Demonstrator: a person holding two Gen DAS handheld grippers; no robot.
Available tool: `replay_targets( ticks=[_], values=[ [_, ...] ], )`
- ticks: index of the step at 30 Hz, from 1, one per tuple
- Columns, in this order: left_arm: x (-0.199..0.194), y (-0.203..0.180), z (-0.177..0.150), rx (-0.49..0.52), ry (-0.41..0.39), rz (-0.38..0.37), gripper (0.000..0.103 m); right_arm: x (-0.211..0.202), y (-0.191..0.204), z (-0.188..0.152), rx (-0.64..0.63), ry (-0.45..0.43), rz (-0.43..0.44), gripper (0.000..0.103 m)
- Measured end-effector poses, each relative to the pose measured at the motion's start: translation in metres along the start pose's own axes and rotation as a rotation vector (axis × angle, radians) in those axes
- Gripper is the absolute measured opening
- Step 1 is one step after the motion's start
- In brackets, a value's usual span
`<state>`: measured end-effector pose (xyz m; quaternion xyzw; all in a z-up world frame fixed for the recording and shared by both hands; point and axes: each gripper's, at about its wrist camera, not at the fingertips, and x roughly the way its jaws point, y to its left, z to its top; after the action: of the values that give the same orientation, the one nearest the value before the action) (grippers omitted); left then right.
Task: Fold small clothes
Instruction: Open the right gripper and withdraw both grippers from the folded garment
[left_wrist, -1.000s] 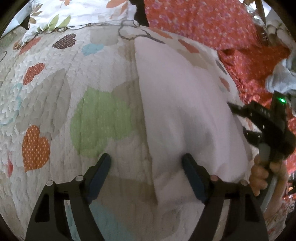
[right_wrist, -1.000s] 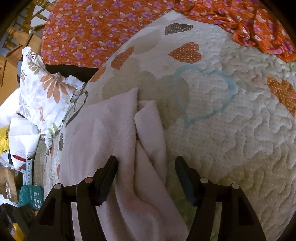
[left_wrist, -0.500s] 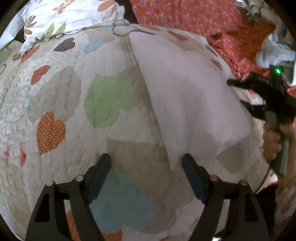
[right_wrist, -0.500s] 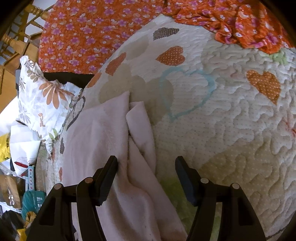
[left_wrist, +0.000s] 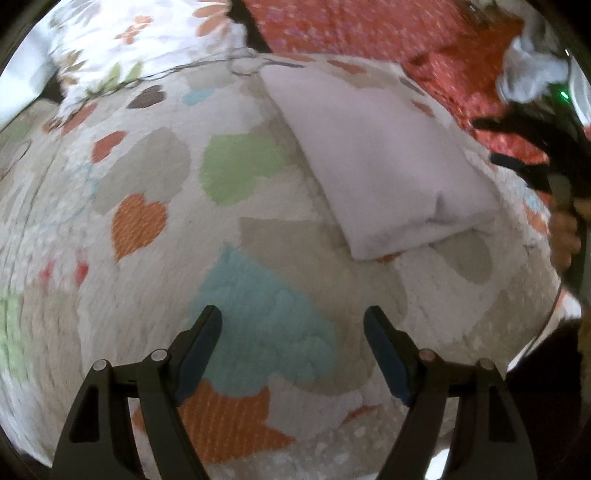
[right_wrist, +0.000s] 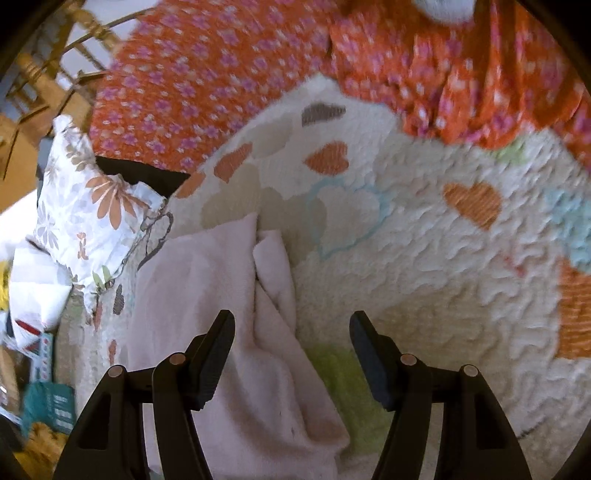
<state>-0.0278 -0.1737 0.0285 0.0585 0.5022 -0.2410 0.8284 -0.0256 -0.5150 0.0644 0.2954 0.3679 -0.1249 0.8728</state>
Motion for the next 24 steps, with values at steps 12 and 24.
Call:
replay_targets(
  ticks=[12,24],
  values=[
    [-0.075,-0.004,-0.051,-0.174,-0.159,0.128,0.079,-0.014,0.048,-0.061,-0.229,0.019,-0.023,0.069],
    [-0.178,-0.011,-0.096,-0.292,-0.341,0.242,0.08,-0.036,0.009,-0.136,-0.128,0.138,-0.016,0.069]
  ],
)
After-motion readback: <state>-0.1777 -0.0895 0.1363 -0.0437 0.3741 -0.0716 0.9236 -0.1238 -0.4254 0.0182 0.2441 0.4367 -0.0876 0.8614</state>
